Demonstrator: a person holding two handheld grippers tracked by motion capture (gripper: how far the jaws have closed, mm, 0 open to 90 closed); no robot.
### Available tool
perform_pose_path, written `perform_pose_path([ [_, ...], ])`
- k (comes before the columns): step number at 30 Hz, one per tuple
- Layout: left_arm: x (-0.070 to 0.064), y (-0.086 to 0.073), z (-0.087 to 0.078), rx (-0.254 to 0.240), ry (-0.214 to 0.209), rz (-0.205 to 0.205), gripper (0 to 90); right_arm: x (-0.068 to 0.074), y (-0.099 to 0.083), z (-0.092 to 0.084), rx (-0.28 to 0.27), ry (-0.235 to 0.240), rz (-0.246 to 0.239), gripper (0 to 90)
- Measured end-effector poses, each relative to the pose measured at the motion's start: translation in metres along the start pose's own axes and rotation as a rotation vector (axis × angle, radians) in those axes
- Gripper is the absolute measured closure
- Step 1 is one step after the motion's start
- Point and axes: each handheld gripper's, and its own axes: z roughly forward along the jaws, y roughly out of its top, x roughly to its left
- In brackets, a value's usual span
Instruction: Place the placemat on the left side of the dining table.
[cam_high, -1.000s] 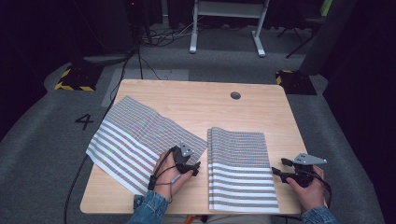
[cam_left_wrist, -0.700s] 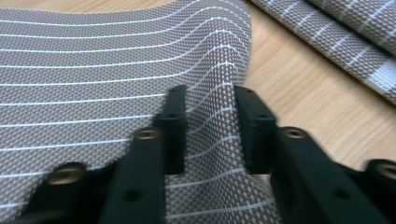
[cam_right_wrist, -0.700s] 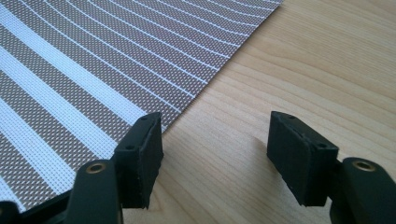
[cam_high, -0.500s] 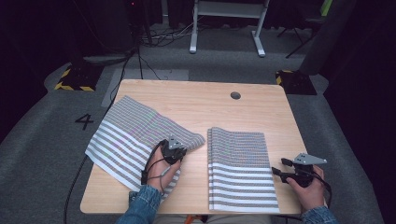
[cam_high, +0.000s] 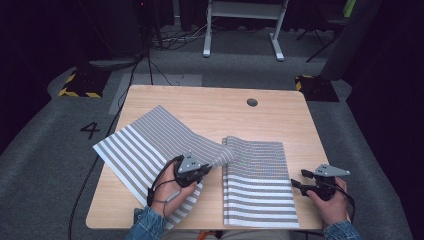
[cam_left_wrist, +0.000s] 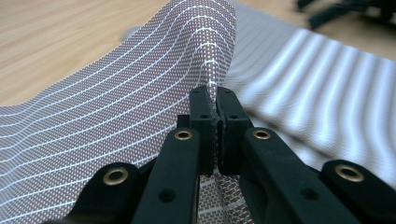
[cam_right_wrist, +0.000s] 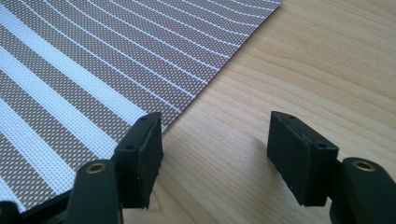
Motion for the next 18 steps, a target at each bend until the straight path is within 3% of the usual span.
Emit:
perform_pose_path([
  [2,-0.013,0.000,-0.002,-0.001,-0.063,0.031,87.3,0.000,0.000,0.000,0.000,0.000,0.000,36.3],
  [3,-0.022,-0.002,-0.004,0.002,-0.139,0.055,87.2,0.000,0.000,0.000,0.000,0.000,0.000,36.3],
  [4,-0.027,-0.003,-0.005,0.023,-0.190,0.055,87.0,0.000,0.000,0.000,0.000,0.000,0.000,36.3],
  [5,-0.027,-0.003,-0.005,0.023,-0.190,0.055,86.3,0.000,0.000,0.000,0.000,0.000,-0.001,36.3],
  [6,-0.032,-0.007,-0.006,0.065,-0.285,0.017,83.7,0.000,0.000,0.000,0.000,0.000,0.000,36.3],
  [7,-0.032,-0.007,-0.006,0.065,-0.285,0.017,76.4,0.000,0.000,0.000,0.000,0.000,0.000,36.3],
  [8,-0.033,-0.010,-0.007,0.076,-0.325,-0.038,76.4,0.000,0.000,0.000,0.000,0.000,0.000,36.3],
  [9,-0.033,-0.011,-0.007,0.059,-0.331,-0.074,52.2,0.000,0.000,0.000,0.003,-0.001,-0.003,36.3],
  [10,-0.030,-0.013,-0.010,0.031,-0.293,-0.133,49.1,0.000,0.000,0.000,0.004,-0.001,-0.001,36.3],
  [12,-0.028,-0.013,-0.011,0.029,-0.274,-0.136,46.7,0.000,0.000,0.000,0.002,0.000,-0.001,36.3],
  [13,-0.025,-0.014,-0.013,0.018,-0.235,-0.137,46.7,0.000,0.000,0.000,0.000,0.000,0.000,36.3],
  [15,-0.019,-0.018,-0.017,0.006,-0.127,-0.155,43.7,0.000,0.000,0.000,0.000,0.000,0.000,36.3],
  [16,-0.012,-0.023,-0.021,0.007,-0.020,-0.164,42.8,0.000,0.000,0.000,0.003,-0.001,-0.001,36.3],
  [17,-0.012,-0.023,-0.021,0.007,-0.020,-0.164,41.1,0.000,0.000,0.000,0.004,-0.001,-0.002,36.3],
  [18,-0.002,-0.031,-0.028,0.020,0.070,-0.187,39.6,0.000,0.000,0.000,0.004,-0.001,-0.001,36.3],
])
